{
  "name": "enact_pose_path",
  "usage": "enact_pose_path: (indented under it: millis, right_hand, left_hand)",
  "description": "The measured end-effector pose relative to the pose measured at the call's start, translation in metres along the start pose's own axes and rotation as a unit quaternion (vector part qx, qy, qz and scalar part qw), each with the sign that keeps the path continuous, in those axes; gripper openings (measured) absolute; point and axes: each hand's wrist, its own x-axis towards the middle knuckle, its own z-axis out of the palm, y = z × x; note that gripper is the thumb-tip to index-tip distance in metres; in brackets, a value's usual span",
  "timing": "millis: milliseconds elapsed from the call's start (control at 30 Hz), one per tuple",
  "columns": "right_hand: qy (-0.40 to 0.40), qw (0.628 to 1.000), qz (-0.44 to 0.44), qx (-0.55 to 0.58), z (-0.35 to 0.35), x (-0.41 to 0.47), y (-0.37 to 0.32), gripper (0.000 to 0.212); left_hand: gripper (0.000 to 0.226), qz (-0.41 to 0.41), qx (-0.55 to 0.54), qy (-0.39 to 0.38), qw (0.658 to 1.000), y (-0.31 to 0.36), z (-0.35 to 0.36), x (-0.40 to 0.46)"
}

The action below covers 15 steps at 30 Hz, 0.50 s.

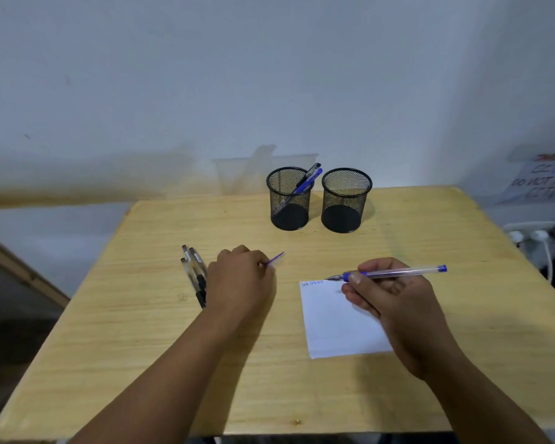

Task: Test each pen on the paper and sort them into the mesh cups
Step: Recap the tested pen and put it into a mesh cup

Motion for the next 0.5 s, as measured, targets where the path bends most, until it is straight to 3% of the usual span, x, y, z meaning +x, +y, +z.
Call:
enact_pose_path:
  millis: [200,300,500]
  right_hand:
    - [-0.008,0.998,-0.046,-0.045,0.015,0.004,-0.007,0.010]
    - [-0.008,0.997,-0.046,-0.066,0.021,0.006,-0.007,0.009]
    - [-0.049,0.992,-0.053,-0.099,0.031,0.001,-0.003,0.006]
  left_hand:
    - [0.001,-0.020,-0.202,-0.023,0.979,0.001,-0.017,-0.024]
    - [0.009,-0.022,-0.276,-0.025,0.961,0.001,-0.020,-0.037]
    - [0.011,-0.002,-0.323,-0.025,0.946,0.005,-0.026,-0.053]
